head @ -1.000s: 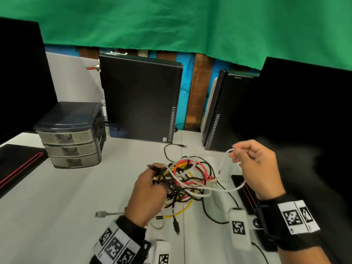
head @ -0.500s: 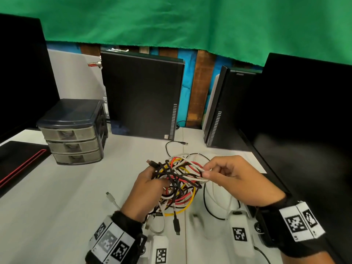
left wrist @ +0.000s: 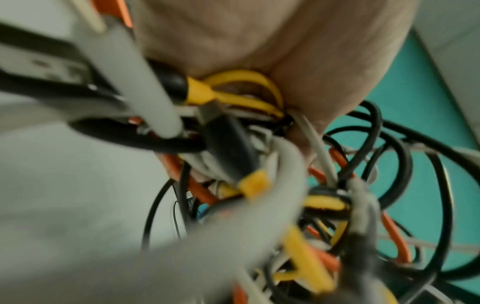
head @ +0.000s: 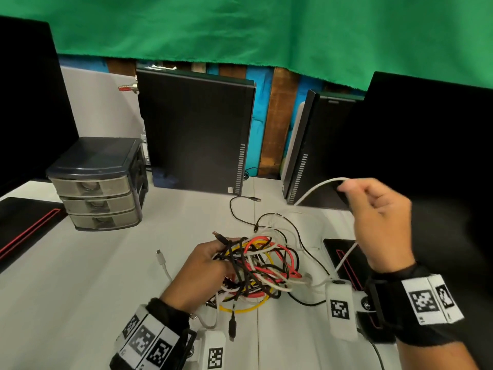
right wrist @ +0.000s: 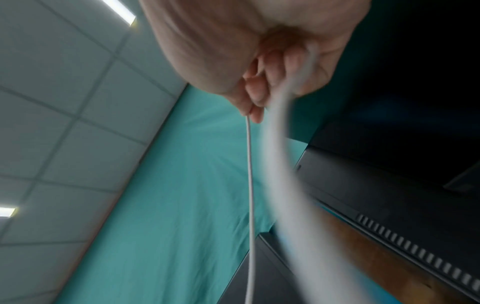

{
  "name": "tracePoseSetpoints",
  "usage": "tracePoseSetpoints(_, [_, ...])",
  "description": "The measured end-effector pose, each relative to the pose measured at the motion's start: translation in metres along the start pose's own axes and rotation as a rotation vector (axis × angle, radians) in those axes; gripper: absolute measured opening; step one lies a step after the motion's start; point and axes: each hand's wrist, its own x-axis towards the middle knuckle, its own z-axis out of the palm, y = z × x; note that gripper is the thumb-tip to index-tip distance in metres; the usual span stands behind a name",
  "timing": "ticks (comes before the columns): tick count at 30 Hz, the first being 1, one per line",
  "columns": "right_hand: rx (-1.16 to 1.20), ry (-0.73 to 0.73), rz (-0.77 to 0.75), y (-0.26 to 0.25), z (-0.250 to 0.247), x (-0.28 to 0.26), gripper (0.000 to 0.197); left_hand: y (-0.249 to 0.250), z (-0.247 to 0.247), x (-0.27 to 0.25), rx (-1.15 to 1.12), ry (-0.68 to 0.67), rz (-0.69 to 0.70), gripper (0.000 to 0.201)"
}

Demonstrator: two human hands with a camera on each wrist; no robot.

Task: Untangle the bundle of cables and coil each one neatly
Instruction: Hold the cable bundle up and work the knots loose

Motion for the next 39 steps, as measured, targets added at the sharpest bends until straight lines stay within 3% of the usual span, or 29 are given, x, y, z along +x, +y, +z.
tracePoseSetpoints(3, [0.109, 0.219, 0.050, 0.010, -0.018, 0.010, 0.020, -0.007, -0.009, 0.000, -0.209, 0.070, -0.030, 0.036])
tracePoseSetpoints(6, [0.161, 0.298, 0.062, 0.010, -0.025, 0.012, 0.022, -0.004, -0.021, 0.003, -0.595, 0.085, -0.041, 0.032])
tracePoseSetpoints(8, [0.153, 0.311, 0.058, 0.014, -0.026, 0.013, 0.021, -0.003, -0.035, 0.005, -0.844, -0.023, -0.020, 0.042])
tracePoseSetpoints(10, [0.121, 0.299, 0.075, 0.023, -0.024, 0.013, 0.021, -0.002, -0.049, 0.005, -1.063, -0.137, 0.003, 0.036])
tracePoseSetpoints(11, [0.077, 0.277, 0.092, 0.027, -0.022, 0.012, 0.022, -0.004, -0.056, 0.004, -1.110, -0.107, -0.025, 0.033])
tracePoseSetpoints(13, [-0.074, 0.149, 0.160, 0.036, -0.017, 0.010, 0.022, -0.013, -0.066, 0.002, -1.150, -0.130, -0.075, 0.035])
tracePoseSetpoints(17, [-0.439, -0.236, 0.335, 0.050, 0.001, -0.002, 0.021, -0.020, -0.065, -0.001, -1.145, -0.206, -0.120, 0.057])
tracePoseSetpoints(19, [-0.512, -0.362, 0.328, 0.049, 0.016, -0.011, 0.015, -0.016, -0.060, -0.001, -1.127, -0.282, -0.105, 0.062])
tracePoseSetpoints(21, [-0.510, -0.467, 0.233, 0.043, 0.031, -0.021, 0.025, -0.014, -0.054, 0.001, -1.114, -0.357, -0.077, 0.058])
tracePoseSetpoints(23, [-0.409, -0.551, 0.132, 0.032, 0.047, -0.030, 0.031, -0.009, -0.047, -0.001, -1.090, -0.409, -0.069, 0.048])
tracePoseSetpoints(27, [0.160, -0.752, 0.175, 0.009, 0.075, -0.050, 0.042, -0.003, -0.023, -0.004, -1.114, -0.576, -0.139, 0.050])
tracePoseSetpoints(31, [0.441, -0.705, 0.214, -0.003, 0.080, -0.055, 0.035, -0.001, -0.016, -0.006, -1.156, -0.658, -0.247, 0.060])
tracePoseSetpoints(37, [0.522, -0.678, 0.245, 0.004, 0.075, -0.050, 0.037, -0.005, -0.012, -0.003, -1.215, -0.531, -0.237, 0.058])
tracePoseSetpoints(39, [0.543, -0.684, 0.225, 0.005, 0.074, -0.051, 0.025, -0.011, -0.012, 0.001, -1.284, -0.463, -0.291, 0.057])
